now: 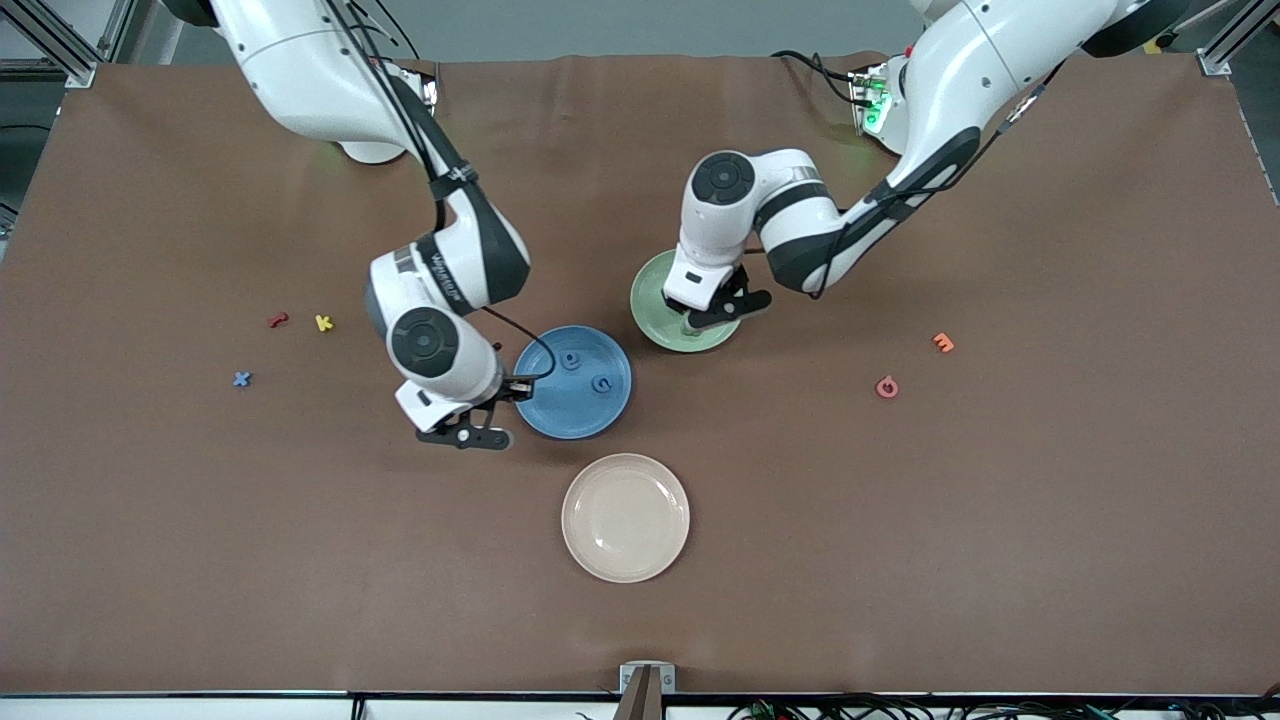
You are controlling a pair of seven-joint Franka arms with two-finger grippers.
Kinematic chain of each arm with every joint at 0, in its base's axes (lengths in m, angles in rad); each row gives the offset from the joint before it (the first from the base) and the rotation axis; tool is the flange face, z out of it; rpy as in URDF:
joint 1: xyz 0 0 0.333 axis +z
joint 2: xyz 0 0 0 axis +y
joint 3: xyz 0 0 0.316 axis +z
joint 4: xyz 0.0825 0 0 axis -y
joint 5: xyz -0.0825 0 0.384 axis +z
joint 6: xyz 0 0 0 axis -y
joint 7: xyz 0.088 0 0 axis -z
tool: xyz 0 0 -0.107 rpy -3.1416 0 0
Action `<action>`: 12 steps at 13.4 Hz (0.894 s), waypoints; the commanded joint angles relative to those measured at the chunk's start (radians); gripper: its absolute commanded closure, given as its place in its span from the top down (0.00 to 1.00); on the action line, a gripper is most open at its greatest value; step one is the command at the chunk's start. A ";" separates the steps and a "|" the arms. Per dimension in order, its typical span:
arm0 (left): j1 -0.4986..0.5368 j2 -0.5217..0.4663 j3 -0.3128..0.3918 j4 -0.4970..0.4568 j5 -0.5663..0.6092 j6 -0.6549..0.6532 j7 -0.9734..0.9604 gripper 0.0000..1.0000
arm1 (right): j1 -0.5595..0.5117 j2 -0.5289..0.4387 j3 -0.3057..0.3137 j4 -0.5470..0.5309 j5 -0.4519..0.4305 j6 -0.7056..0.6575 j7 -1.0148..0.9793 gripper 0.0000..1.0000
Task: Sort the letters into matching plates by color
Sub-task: 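Place blue m on the blue plate while the left gripper drops green u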
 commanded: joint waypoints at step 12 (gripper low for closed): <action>0.353 -0.010 0.016 0.369 -0.001 -0.230 0.630 1.00 | 0.039 0.081 -0.012 0.028 0.064 0.070 0.034 1.00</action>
